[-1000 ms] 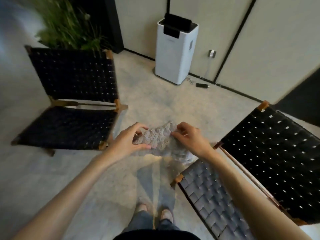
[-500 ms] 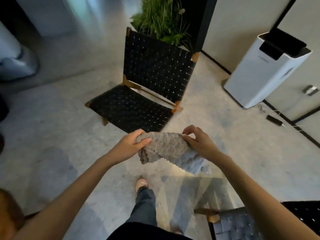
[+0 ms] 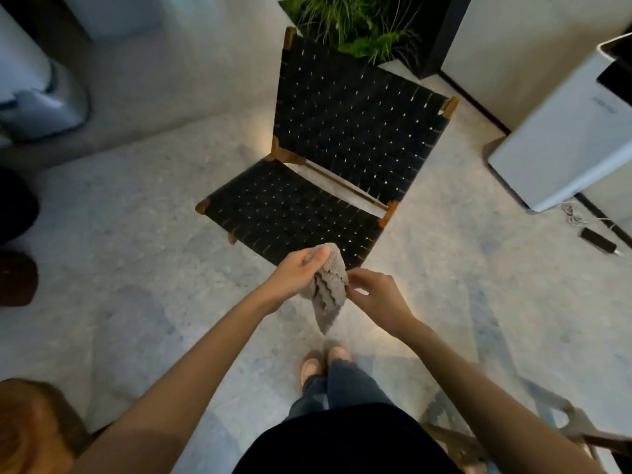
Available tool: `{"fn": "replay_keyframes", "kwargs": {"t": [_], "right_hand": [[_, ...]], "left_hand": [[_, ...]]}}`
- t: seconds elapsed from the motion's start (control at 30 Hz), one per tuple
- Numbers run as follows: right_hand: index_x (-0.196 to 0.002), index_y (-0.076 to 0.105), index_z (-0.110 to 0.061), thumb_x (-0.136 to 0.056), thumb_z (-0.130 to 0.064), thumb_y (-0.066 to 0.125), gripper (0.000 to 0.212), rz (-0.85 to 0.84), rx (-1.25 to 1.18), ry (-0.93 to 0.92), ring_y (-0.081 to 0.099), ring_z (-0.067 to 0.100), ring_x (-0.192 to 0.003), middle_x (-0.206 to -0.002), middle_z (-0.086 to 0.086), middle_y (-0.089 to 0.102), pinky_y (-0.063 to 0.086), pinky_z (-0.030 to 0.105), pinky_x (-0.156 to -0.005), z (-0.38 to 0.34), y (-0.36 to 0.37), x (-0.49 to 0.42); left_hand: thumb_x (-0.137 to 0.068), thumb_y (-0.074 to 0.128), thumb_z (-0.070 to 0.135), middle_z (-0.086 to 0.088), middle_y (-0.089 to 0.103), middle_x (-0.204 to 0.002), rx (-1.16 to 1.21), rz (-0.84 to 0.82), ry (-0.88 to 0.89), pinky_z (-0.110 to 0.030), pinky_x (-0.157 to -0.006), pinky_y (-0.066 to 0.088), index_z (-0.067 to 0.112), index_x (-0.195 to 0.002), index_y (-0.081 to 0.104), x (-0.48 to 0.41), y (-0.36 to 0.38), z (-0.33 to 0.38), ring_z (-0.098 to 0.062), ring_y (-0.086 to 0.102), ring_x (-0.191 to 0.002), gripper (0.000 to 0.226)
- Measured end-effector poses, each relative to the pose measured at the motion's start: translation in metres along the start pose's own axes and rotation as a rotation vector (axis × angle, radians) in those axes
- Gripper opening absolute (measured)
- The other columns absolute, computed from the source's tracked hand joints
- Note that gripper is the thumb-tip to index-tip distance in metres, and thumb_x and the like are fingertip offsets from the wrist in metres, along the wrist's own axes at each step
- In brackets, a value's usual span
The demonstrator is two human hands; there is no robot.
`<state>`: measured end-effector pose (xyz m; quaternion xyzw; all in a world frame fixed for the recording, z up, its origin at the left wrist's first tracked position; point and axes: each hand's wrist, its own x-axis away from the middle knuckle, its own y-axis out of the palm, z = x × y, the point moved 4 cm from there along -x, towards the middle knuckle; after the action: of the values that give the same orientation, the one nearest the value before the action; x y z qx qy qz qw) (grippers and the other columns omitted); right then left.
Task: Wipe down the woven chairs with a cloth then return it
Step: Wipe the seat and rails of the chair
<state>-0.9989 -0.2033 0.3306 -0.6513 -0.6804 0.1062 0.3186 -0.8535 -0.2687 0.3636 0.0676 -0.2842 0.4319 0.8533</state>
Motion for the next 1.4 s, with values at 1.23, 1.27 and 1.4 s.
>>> {"fn": "replay_keyframes", "kwargs": {"t": [1.23, 1.27, 1.4], "right_hand": [[-0.116, 0.065, -0.007, -0.095, -0.007, 0.049, 0.026, 0.159, 0.289, 0.448, 0.056, 0.022, -0.1, -0.118, 0.006, 0.058, 0.04, 0.02, -0.08, 0.011, 0.055, -0.313], [-0.115, 0.066, -0.009, -0.096, -0.007, 0.048, 0.026, 0.205, 0.291, 0.46, 0.056, 0.023, -0.102, -0.117, 0.007, 0.061, 0.041, 0.022, -0.08, 0.012, 0.058, -0.318], [-0.114, 0.066, -0.012, -0.097, -0.009, 0.047, 0.026, 0.324, 0.292, 0.503, 0.053, 0.023, -0.109, -0.115, 0.006, 0.065, 0.043, 0.03, -0.082, 0.019, 0.059, -0.338]], "left_hand": [[-0.098, 0.047, 0.017, -0.001, 0.062, -0.125, -0.918, -0.279, 0.31, -0.027, -0.1, 0.045, 0.014, -0.128, 0.058, -0.312, -0.277, -0.013, -0.015, 0.058, -0.116, 0.032], [-0.098, 0.048, 0.014, -0.002, 0.062, -0.126, -0.964, -0.295, 0.332, -0.027, -0.101, 0.044, 0.013, -0.13, 0.056, -0.32, -0.281, -0.014, -0.017, 0.058, -0.116, 0.033], [-0.095, 0.052, 0.007, -0.006, 0.063, -0.124, -0.969, -0.329, 0.387, -0.031, -0.099, 0.045, 0.011, -0.129, 0.057, -0.352, -0.292, -0.012, -0.02, 0.059, -0.114, 0.035]]}}
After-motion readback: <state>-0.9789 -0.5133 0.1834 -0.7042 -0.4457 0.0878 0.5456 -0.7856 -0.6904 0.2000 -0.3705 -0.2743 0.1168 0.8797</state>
